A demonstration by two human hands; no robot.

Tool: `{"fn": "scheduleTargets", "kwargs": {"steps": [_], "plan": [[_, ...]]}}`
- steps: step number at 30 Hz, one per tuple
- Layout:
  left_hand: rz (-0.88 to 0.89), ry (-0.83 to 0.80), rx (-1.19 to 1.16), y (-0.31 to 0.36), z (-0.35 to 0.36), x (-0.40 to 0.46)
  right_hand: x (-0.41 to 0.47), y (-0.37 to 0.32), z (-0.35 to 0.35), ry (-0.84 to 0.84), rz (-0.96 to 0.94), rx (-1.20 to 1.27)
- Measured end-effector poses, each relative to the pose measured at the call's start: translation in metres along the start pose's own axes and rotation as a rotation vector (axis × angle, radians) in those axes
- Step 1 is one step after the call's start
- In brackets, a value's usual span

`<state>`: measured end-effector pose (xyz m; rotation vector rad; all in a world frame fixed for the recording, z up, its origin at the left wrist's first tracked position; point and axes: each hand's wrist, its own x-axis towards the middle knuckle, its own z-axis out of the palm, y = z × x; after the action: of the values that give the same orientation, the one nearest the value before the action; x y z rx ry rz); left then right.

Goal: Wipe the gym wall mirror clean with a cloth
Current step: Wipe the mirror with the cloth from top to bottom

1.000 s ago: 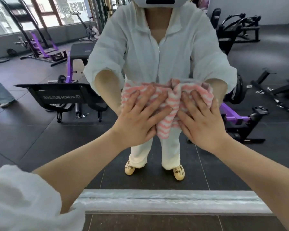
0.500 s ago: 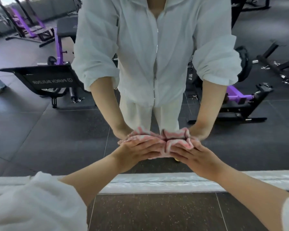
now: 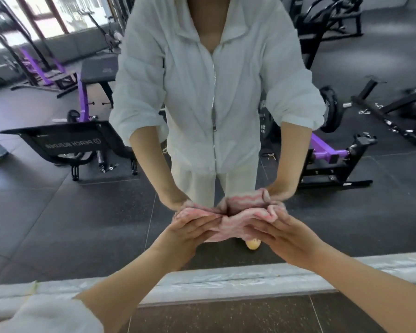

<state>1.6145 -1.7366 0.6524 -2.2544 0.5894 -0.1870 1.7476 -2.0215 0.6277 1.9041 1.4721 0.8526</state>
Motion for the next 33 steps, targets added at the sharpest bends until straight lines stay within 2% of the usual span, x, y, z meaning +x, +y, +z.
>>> {"fn": "scheduleTargets", "kwargs": {"steps": [3, 5, 10, 14, 17, 21, 26, 33], "plan": [[-0.125, 0.283, -0.090, -0.029, -0.035, 0.020, 0.000, 0.045, -0.011, 0.196, 0.101, 0.064], [-0.208, 0.398, -0.088, -0.050, -0.064, 0.036, 0.000, 0.074, -0.020, 0.325, 0.184, 0.123], [-0.392, 0.551, -0.089, -0.087, -0.127, 0.072, -0.003, 0.141, -0.041, 0.550, 0.360, 0.087], [-0.397, 0.706, -0.188, -0.108, -0.171, 0.099, -0.009, 0.188, -0.061, 0.664, 0.393, 0.038], [-0.396, 0.820, -0.177, -0.120, -0.195, 0.121, -0.017, 0.214, -0.074, 0.695, 0.431, 0.013], [-0.430, 0.848, -0.082, -0.126, -0.206, 0.146, -0.018, 0.236, -0.082, 0.737, 0.484, 0.107], [-0.477, 0.818, 0.007, -0.113, -0.201, 0.159, -0.017, 0.236, -0.071, 0.771, 0.447, 0.180], [-0.336, 0.686, 0.096, -0.069, -0.151, 0.159, -0.036, 0.188, -0.018, 0.733, 0.351, 0.170]]}}
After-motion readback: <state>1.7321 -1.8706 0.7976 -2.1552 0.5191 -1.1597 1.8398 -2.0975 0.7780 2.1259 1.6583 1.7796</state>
